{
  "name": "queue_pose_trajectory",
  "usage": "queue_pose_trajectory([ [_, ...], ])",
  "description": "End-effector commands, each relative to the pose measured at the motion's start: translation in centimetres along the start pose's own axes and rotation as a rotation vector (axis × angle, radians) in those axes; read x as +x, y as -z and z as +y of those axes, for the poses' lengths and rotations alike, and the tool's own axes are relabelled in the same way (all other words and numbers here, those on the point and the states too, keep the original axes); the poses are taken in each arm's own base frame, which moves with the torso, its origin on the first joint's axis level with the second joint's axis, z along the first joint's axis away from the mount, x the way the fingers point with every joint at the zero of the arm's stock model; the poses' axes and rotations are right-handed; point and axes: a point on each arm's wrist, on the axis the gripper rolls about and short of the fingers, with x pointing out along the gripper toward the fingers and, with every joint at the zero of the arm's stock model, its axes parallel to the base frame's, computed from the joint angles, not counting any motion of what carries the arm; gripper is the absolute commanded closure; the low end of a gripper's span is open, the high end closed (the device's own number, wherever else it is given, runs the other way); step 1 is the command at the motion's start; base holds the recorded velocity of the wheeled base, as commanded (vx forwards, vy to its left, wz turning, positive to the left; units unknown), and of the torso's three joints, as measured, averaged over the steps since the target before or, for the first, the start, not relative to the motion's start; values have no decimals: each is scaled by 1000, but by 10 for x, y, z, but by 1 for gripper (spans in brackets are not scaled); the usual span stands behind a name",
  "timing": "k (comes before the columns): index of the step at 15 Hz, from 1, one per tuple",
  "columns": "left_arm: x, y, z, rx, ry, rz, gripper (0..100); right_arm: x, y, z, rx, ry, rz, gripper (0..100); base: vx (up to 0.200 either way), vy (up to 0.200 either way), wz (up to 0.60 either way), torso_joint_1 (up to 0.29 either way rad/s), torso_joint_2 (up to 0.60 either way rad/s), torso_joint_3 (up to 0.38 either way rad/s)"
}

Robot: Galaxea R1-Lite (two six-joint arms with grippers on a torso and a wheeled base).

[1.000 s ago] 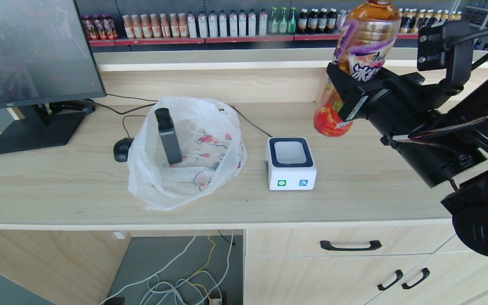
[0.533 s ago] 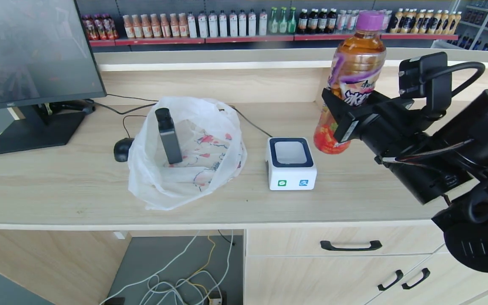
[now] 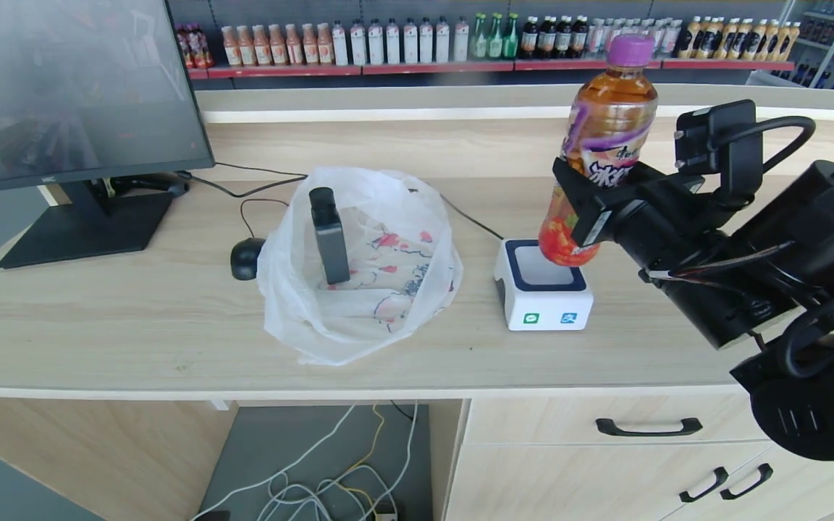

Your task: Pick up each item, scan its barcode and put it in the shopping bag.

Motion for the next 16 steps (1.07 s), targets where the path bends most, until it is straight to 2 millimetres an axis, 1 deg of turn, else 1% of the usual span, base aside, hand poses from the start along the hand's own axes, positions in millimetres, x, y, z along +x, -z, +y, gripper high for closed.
queue_pose_trajectory([
  [1, 0, 0, 0, 0, -1, 0, 0, 1, 3, 1, 0, -1, 6, 100, 0, 200, 0, -2, 7, 7],
  [5, 0, 0, 0, 1, -1, 0, 0, 2, 5, 2, 0, -2, 4, 100, 0, 200, 0, 2, 5, 1],
  [10, 0, 0, 0, 3, 1, 0, 0, 5, 9, 3, 10, -2, 4, 100, 0, 0, 0, 0, 0, 0],
  [16, 0, 0, 0, 3, 1, 0, 0, 17, 17, 8, 14, -5, -3, 100, 0, 0, 0, 0, 0, 0],
])
